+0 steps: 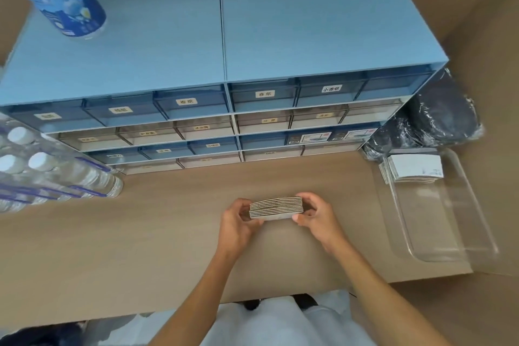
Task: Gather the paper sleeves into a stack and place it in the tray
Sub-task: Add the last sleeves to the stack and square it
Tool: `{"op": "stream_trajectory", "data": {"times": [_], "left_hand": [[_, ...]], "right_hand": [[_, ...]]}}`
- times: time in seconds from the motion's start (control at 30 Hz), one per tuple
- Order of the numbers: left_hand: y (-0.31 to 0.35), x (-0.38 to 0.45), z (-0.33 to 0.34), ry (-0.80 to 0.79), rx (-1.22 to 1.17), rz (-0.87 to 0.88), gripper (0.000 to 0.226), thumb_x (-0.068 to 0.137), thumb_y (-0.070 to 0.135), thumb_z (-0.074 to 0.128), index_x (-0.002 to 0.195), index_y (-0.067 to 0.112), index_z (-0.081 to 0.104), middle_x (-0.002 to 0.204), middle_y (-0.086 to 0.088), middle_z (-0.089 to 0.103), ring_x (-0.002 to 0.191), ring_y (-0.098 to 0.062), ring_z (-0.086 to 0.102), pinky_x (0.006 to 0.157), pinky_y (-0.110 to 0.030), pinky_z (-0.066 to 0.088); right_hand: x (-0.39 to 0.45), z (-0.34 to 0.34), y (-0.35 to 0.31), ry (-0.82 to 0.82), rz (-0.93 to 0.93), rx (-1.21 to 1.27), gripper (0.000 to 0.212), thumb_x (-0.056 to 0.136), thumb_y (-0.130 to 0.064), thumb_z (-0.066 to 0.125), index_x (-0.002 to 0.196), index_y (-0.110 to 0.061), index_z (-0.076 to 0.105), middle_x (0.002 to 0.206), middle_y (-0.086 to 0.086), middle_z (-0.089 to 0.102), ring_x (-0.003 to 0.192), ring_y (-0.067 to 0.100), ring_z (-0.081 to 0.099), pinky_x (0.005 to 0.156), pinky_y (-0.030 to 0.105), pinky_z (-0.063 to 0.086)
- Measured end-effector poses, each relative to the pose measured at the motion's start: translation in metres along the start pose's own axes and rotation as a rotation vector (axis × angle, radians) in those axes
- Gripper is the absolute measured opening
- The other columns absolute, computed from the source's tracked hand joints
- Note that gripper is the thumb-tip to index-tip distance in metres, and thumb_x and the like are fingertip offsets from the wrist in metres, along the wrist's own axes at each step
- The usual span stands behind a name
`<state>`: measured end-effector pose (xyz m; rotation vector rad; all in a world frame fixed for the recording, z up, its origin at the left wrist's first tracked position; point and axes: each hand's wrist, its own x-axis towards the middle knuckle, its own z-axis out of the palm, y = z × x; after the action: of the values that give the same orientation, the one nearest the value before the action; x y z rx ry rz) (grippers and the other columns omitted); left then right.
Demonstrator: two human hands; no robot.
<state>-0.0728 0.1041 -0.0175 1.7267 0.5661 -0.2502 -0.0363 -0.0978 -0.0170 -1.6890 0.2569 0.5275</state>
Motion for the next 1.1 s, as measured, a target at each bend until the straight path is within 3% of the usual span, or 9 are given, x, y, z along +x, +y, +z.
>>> {"op": "stream_trajectory", "data": {"times": [0.1,0.2,0.33,0.4,0.47,0.67,0.97,1.1], "left_hand": [[-0.010,-0.002,0.001,0.021,-0.016,-0.016,0.030,0.075,-0.012,0.076,0.095,0.008,0.066,0.089,-0.008,0.073,0.075,-0.019,0.063,0.070,-0.028,0.055],[-0.012,-0.004,0.001,0.022,-0.049,-0.030,0.038,0.078,-0.011,0.075,0.112,0.002,0.065,0.102,-0.012,0.075,0.074,-0.014,0.064,0.071,-0.025,0.056],[-0.010,-0.011,0.001,-0.034,-0.126,0.019,0.040,0.080,0.002,0.080,0.114,0.018,0.067,0.106,0.002,0.077,0.084,-0.008,0.071,0.079,-0.020,0.057],[-0.010,-0.014,0.001,-0.059,-0.194,0.040,0.029,0.087,0.015,0.075,0.114,0.025,0.070,0.106,0.005,0.079,0.091,-0.007,0.072,0.079,-0.022,0.058],[-0.009,-0.017,0.003,-0.016,-0.235,0.008,0.019,0.095,0.025,0.065,0.111,0.033,0.073,0.103,0.009,0.079,0.085,-0.005,0.071,0.074,-0.020,0.058],[-0.008,-0.021,0.017,0.081,-0.290,-0.016,0.026,0.097,0.031,0.061,0.095,0.050,0.078,0.099,0.011,0.080,0.078,-0.002,0.070,0.071,-0.018,0.057],[-0.012,-0.020,0.034,0.233,-0.395,-0.057,0.023,0.098,0.031,0.060,0.092,0.027,0.082,0.089,0.001,0.080,0.070,-0.014,0.068,0.065,-0.024,0.059],[-0.009,-0.014,0.038,0.315,-0.436,-0.142,0.023,0.096,0.029,0.064,0.096,0.013,0.080,0.085,-0.005,0.080,0.066,-0.016,0.065,0.060,-0.026,0.058]], "right_hand": [[-0.001,0.000,0.008,-0.024,0.005,0.027,0.048,0.076,0.015,0.070,0.104,-0.024,0.064,0.100,-0.004,0.069,0.061,-0.006,0.061,0.067,0.015,0.053],[0.001,0.000,0.011,-0.057,0.007,0.090,0.045,0.078,0.010,0.072,0.105,-0.025,0.064,0.105,-0.006,0.070,0.068,-0.005,0.064,0.070,0.017,0.054],[0.002,0.003,0.014,-0.036,0.034,0.167,0.027,0.088,-0.017,0.071,0.111,-0.028,0.064,0.115,-0.002,0.066,0.082,0.009,0.067,0.067,0.025,0.056],[0.002,0.005,0.016,0.025,0.037,0.180,0.020,0.090,-0.024,0.068,0.110,-0.028,0.068,0.105,0.000,0.068,0.074,0.009,0.065,0.063,0.023,0.056],[0.002,0.009,0.019,0.090,0.050,0.185,0.024,0.092,-0.027,0.066,0.115,-0.022,0.070,0.095,-0.002,0.070,0.064,0.004,0.063,0.059,0.021,0.056],[-0.001,0.016,0.021,0.129,0.063,0.205,0.023,0.094,-0.030,0.064,0.117,-0.030,0.066,0.089,-0.007,0.071,0.059,0.004,0.059,0.058,0.021,0.055],[0.000,0.030,0.019,0.246,0.102,0.257,0.021,0.095,-0.034,0.060,0.106,-0.022,0.072,0.080,-0.007,0.074,0.050,0.006,0.057,0.049,0.022,0.052],[0.000,0.031,0.018,0.267,0.105,0.227,0.016,0.094,-0.037,0.060,0.092,-0.028,0.073,0.079,-0.006,0.075,0.049,0.008,0.056,0.048,0.024,0.051]]}}
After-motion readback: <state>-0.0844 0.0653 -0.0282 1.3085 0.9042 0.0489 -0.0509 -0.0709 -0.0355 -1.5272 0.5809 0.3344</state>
